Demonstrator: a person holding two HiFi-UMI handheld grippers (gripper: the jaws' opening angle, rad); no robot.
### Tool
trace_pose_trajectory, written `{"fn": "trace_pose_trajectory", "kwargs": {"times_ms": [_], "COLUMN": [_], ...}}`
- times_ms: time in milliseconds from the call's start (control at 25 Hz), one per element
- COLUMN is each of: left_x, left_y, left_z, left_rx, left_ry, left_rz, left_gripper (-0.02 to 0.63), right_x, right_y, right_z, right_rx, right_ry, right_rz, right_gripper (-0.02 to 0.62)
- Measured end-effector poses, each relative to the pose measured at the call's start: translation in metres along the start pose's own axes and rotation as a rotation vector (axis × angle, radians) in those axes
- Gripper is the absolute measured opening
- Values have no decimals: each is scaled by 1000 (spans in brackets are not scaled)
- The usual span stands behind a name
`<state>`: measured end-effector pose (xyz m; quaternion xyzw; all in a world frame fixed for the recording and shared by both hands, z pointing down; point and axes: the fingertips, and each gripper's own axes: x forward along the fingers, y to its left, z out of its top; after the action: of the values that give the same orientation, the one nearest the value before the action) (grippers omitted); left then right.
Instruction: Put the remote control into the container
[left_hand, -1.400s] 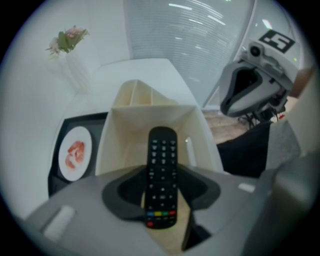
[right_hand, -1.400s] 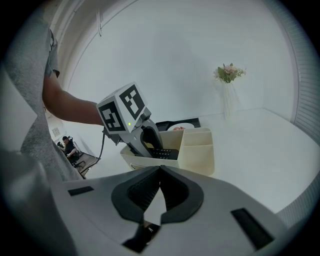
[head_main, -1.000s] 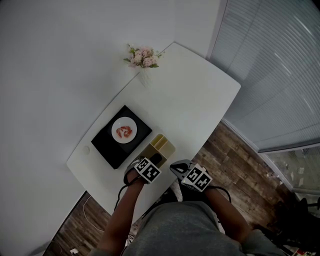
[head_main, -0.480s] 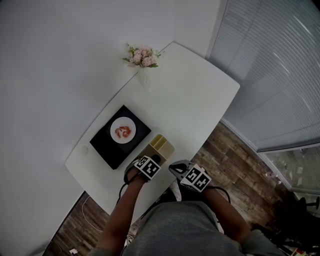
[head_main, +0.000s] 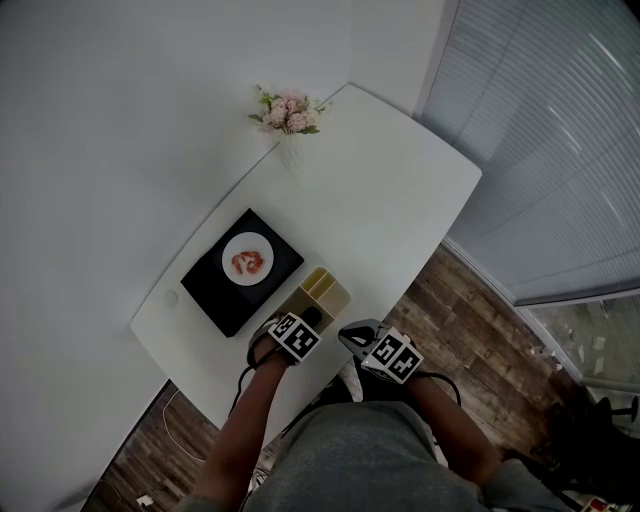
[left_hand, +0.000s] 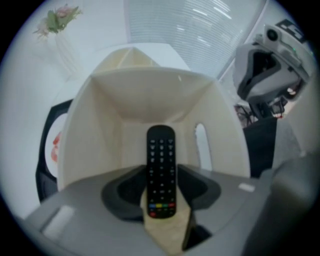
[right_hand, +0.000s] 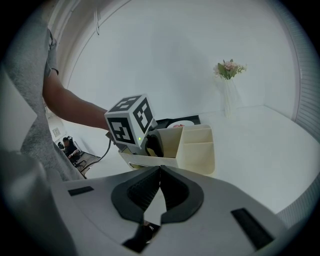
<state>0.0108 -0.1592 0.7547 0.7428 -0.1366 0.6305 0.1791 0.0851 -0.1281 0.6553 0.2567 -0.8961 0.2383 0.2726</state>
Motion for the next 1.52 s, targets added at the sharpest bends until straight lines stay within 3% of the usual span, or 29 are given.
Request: {"fn": "trace_pose_trajectory", "kwargs": {"times_ms": [320,520,840,1040,1200,1360,1520], "left_x": [-28,-43,-64,-72,-81,-98,-112], "left_y": [1,-1,1,-5,-11,-15,-23], "left_z": [5,4,1,-8,-15,-14,-20], "left_rx": [-12,-19,-40,-103,-98,-62,-108], "left_ry": [-96,-154,-250,-305,-336,-434,-525], "left_rz": [35,52,104,71,85,147,139], "left_gripper": [181,133,96,6,2,0,0], "right_x": [4,5,5,6,6,5,5], "right_y": [4,15,25,31,37,45,53], "right_z": [4,7,12,14,17,26,28], "right_rx": [-31,-120,-126,-101,-114,-82,-101], "right_ry": [4,11,3,-23,-28,-73,-77], "right_rz": [3,-3,-3,10,10,15,4], "right_gripper": [15,15,15,15,15,15,15]}}
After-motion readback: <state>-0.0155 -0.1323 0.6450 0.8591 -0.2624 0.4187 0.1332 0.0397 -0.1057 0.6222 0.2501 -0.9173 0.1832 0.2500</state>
